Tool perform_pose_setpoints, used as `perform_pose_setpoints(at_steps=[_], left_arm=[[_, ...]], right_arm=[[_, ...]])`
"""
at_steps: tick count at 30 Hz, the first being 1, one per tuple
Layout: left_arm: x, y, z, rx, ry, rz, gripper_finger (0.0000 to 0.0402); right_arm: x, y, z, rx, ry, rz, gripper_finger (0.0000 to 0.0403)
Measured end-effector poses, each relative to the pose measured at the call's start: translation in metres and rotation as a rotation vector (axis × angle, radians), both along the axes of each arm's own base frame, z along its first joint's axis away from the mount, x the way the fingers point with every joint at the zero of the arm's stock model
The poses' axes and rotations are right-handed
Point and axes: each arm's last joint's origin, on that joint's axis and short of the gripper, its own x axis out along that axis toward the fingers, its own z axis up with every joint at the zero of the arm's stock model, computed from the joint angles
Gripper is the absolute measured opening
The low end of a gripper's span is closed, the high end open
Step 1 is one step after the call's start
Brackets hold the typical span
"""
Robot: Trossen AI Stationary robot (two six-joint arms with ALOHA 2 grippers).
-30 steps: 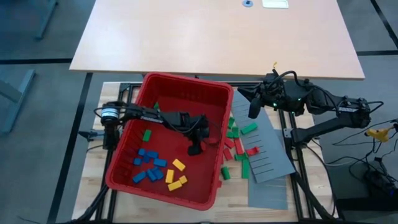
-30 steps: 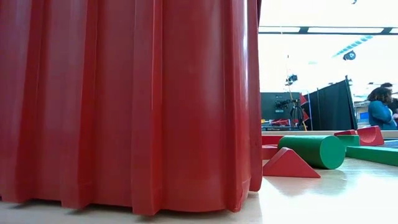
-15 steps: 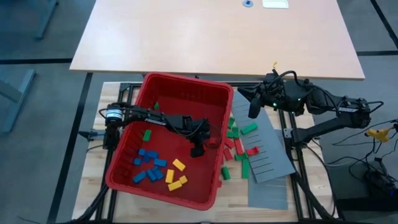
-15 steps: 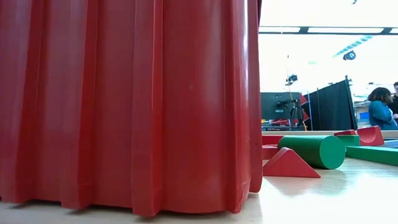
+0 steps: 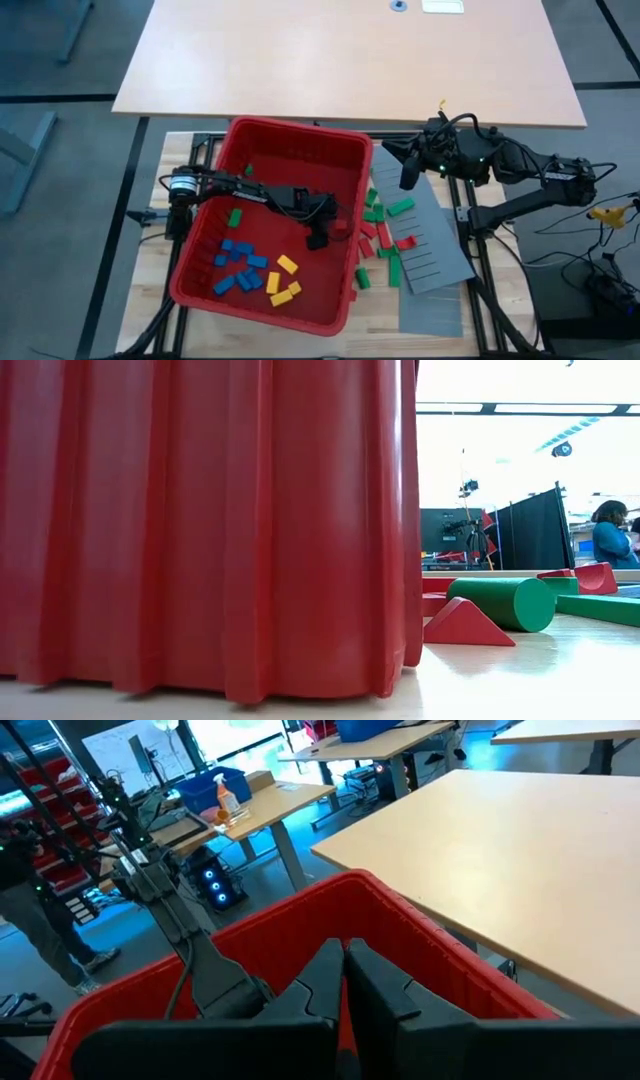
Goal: Sort blocks
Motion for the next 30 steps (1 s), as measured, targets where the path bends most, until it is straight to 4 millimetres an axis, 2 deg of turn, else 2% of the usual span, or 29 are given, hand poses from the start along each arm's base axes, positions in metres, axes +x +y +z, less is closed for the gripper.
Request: perform_pose_setpoints(at_steps=[4,10,16,23,30], left_arm=[[-0.002,0.001,0.000,0.008,0.022,0.012,0.0270],[-0.003,0.001,0.002,0.009,0.024,0.022,0.0269],[-0.011,0.001,0.018,0.026,0.020,0.028,0.0264],[-0.024,0.001,0.062,0.051,-0.060,0.033,0.0266],[-0.046,0.000,0.122,0.096,-0.240,0.054,0.0267]], right_arm=[[0.000,0.000,0.000,0.000,0.000,0.000,0.0000],[0.000,0.000,0.000,0.000,0.000,0.000,0.0000],[0.000,0.000,0.000,-0.002,0.001,0.000,0.0000],[0.000,0.000,0.000,-0.019,0.009,0.002,0.0000],[0.000,-0.001,0.000,-0.033,0.015,-0.016,0.0000]])
